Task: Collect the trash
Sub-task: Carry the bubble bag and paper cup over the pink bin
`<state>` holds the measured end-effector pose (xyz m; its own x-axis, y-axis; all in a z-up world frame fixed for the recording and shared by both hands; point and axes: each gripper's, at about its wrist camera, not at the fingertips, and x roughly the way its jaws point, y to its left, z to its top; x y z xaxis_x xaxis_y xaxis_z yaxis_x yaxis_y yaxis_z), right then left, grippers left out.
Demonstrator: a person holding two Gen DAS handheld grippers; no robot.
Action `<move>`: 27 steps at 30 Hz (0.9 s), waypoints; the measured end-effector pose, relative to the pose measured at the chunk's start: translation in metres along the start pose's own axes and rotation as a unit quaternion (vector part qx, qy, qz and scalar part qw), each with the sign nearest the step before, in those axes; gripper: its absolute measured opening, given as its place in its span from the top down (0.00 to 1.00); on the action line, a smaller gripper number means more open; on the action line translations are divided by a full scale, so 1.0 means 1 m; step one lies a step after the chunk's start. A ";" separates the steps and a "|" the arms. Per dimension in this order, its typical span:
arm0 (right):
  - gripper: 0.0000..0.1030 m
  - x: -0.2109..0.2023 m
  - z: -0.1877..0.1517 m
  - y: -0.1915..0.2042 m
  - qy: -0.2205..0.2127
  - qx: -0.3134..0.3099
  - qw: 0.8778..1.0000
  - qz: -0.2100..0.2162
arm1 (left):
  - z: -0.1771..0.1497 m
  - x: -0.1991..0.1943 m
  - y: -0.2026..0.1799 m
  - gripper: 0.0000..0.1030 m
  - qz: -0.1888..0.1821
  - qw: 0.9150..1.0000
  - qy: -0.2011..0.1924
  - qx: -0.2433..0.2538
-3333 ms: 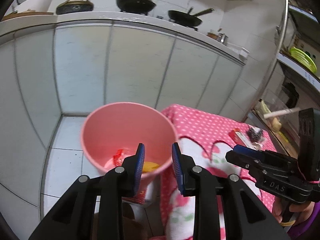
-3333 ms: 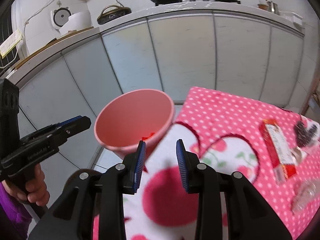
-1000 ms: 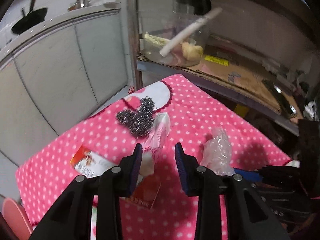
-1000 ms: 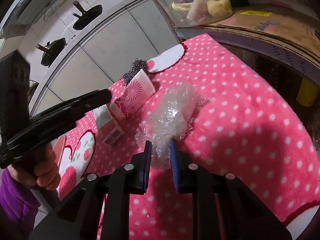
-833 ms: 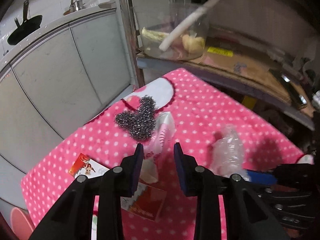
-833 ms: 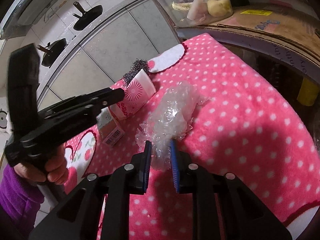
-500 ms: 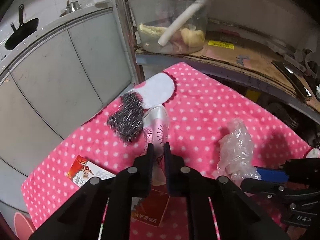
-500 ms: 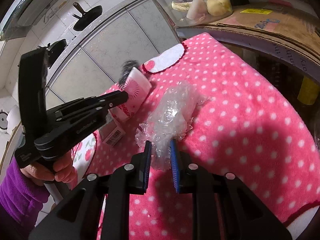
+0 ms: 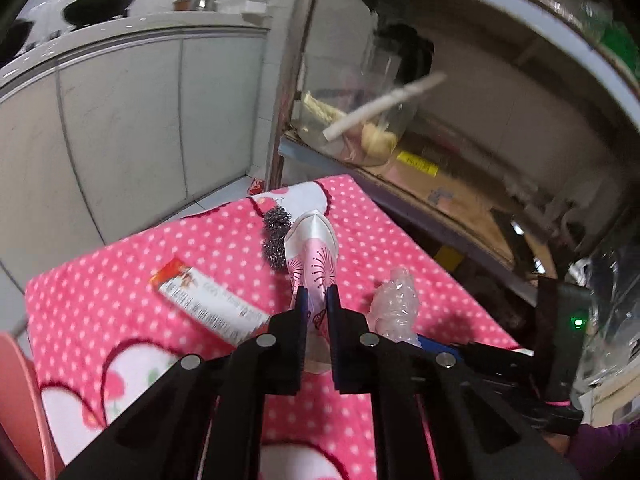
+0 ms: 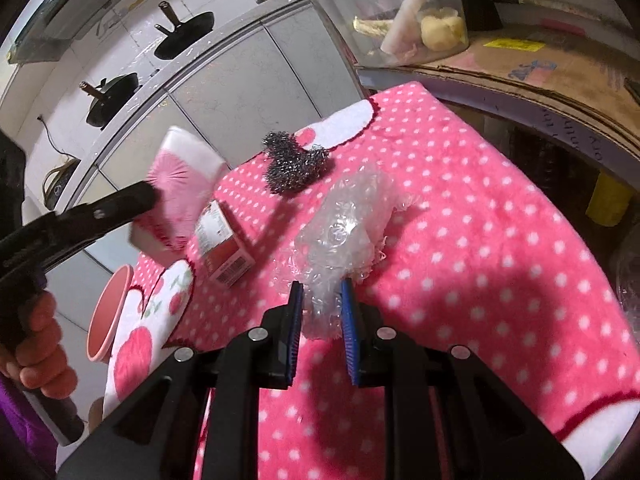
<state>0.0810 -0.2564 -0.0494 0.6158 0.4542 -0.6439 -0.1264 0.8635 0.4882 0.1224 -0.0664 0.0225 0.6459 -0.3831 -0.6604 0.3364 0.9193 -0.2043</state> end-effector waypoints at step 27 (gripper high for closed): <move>0.81 -0.003 -0.023 0.155 0.040 -0.177 0.979 0.088 | -0.085 -0.159 0.092 0.92 0.131 0.977 -0.098 -0.134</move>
<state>0.0417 -0.1185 0.0143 0.4994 0.6069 -0.6182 -0.4955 0.7855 0.3708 -0.0075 0.0866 0.0472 0.8130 -0.1172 -0.5704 -0.0325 0.9689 -0.2454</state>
